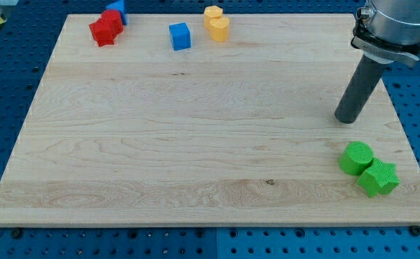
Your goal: Push the green circle into the green star
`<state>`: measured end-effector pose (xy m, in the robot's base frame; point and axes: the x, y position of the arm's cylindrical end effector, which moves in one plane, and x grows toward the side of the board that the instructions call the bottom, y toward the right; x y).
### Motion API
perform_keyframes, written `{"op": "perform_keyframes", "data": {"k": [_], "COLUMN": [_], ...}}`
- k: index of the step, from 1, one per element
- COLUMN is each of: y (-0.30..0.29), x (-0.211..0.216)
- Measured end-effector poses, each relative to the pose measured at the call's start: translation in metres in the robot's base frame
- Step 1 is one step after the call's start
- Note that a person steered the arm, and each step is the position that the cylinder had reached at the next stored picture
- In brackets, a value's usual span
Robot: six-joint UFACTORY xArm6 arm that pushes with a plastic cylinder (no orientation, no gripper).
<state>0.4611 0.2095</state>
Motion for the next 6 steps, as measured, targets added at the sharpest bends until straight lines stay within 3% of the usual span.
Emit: {"op": "perform_keyframes", "data": {"k": [2, 6], "y": [0.000, 0.000], "x": [0.009, 0.064]}}
